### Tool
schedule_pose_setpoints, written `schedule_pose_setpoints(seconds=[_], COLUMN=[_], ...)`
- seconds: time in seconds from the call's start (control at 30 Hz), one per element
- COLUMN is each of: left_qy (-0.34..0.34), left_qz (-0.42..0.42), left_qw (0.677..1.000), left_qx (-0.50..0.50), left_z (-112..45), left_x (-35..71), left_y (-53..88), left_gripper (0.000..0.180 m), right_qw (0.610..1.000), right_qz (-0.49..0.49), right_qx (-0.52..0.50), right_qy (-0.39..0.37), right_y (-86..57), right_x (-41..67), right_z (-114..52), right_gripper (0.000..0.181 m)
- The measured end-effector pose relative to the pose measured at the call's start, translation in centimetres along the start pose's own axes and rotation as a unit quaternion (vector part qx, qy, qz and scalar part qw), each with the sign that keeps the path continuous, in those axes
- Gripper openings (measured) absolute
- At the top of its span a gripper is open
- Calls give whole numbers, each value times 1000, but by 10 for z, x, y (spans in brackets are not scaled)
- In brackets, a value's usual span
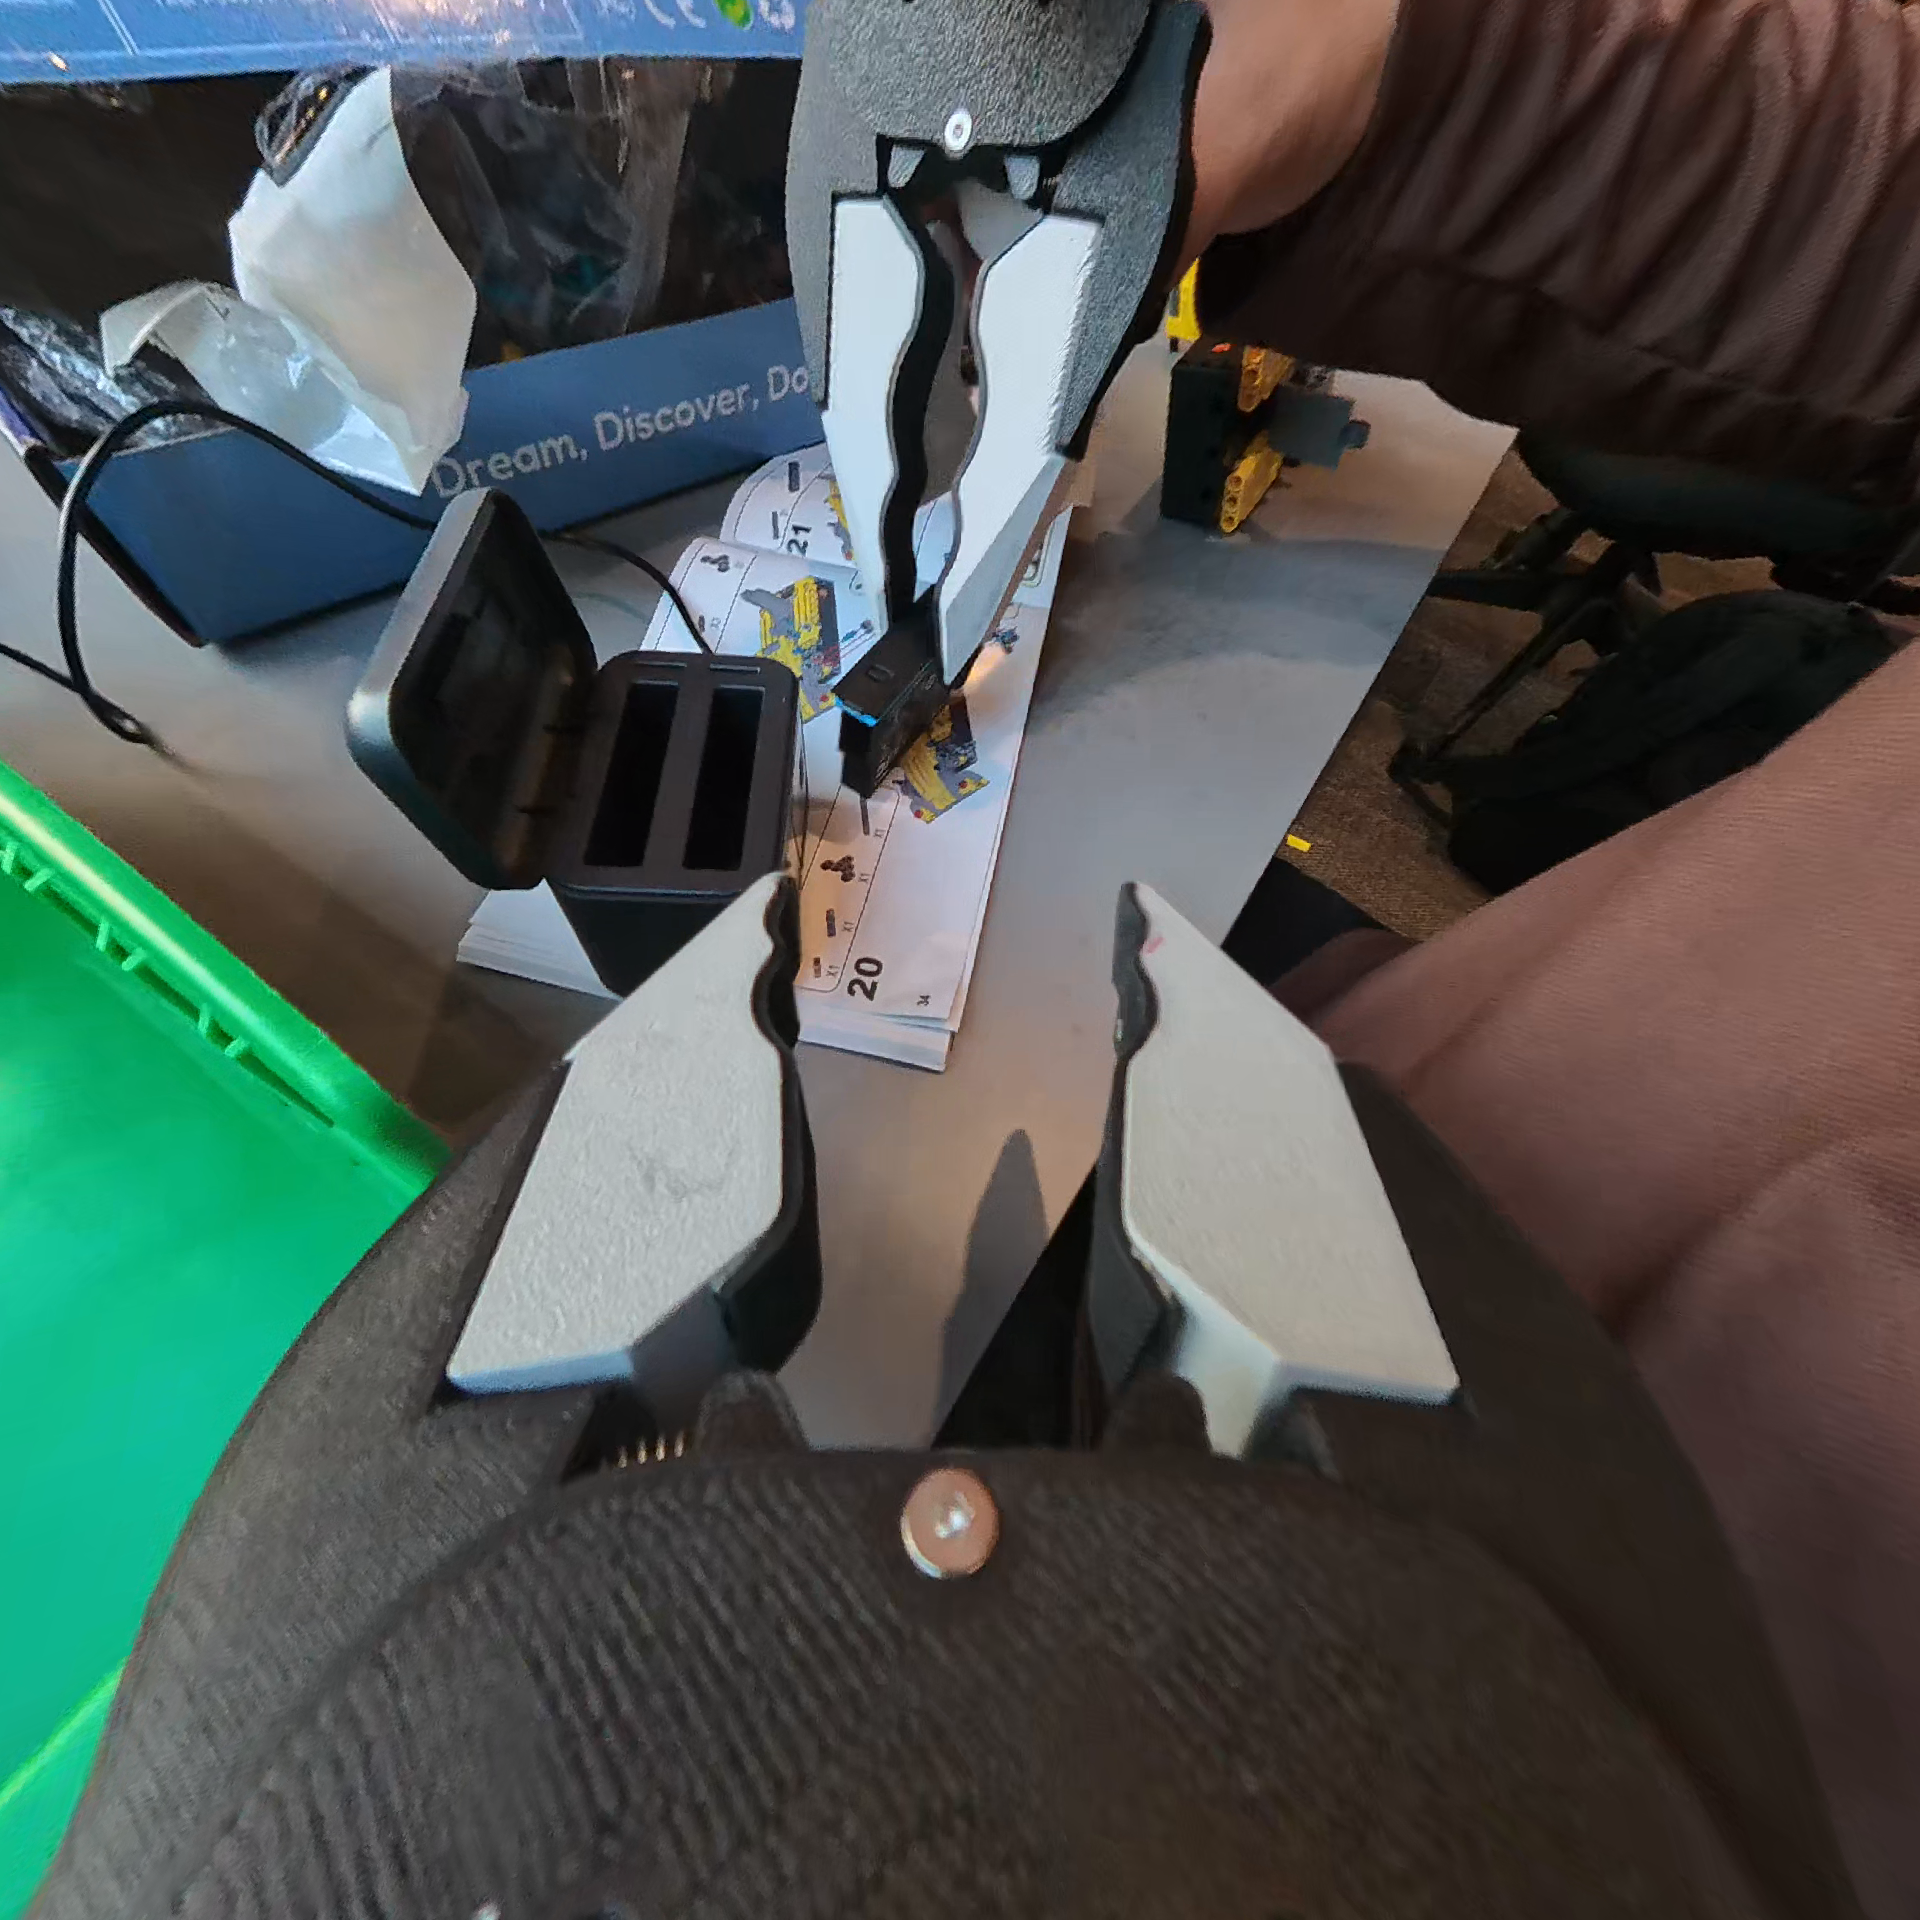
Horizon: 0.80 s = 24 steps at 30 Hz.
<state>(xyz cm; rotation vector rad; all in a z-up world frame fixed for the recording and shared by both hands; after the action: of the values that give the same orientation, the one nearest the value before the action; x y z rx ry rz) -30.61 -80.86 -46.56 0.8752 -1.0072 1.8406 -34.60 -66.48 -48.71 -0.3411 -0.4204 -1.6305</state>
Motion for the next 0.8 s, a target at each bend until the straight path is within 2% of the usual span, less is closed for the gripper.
schedule_pose_setpoints(seconds=[0.13, 0.3, 0.37, 0.43, 0.53, 0.6, 0.7, 0.8], left_qy=[-2, -14, -17, -14, -24, -21, 4, -6], left_qz=[-1, 31, 26, 19, 6, 21, 60, 59], left_qw=[1000, 998, 997, 995, 993, 994, 995, 993], left_qx=[15, 60, 72, 98, 113, 109, 79, 103], left_z=[0, -4, -4, -1, 7, 9, -4, -17], left_x=[-6, -9, -8, -9, -6, -6, -11, -13], left_y=[1, 15, 20, 26, 29, 29, 24, 27], left_gripper=[57, 63, 57, 59, 49, 51, 73, 71], right_qw=[999, 993, 989, 986, 985, 984, 980, 979], right_qz=[30, 91, 118, 140, 155, 164, 176, 179], right_qx=[9, -4, 4, 18, 32, 40, 65, 79], right_qy=[-17, -75, -87, -87, -68, -63, -66, -63], right_y=[4, -6, -8, -10, -16, -18, -15, -17], right_x=[5, 46, 63, 75, 83, 85, 88, 87], right_z=[14, 39, 42, 38, 25, 18, 14, 11], right_gripper=[12, 13, 13, 13, 13, 12, 12, 12])
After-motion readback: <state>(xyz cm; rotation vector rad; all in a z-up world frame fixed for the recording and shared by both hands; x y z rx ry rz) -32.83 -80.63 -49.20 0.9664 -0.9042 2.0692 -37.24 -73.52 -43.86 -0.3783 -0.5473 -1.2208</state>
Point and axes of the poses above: each gripper's, where its closed fingertips meet, z back along the fingers, x out of its top, y = z × x across the jaws, the point moved 4 cm from there along z, back along the fingers, and after that the axes turned 13 degrees about z, right-handed, at the moved point
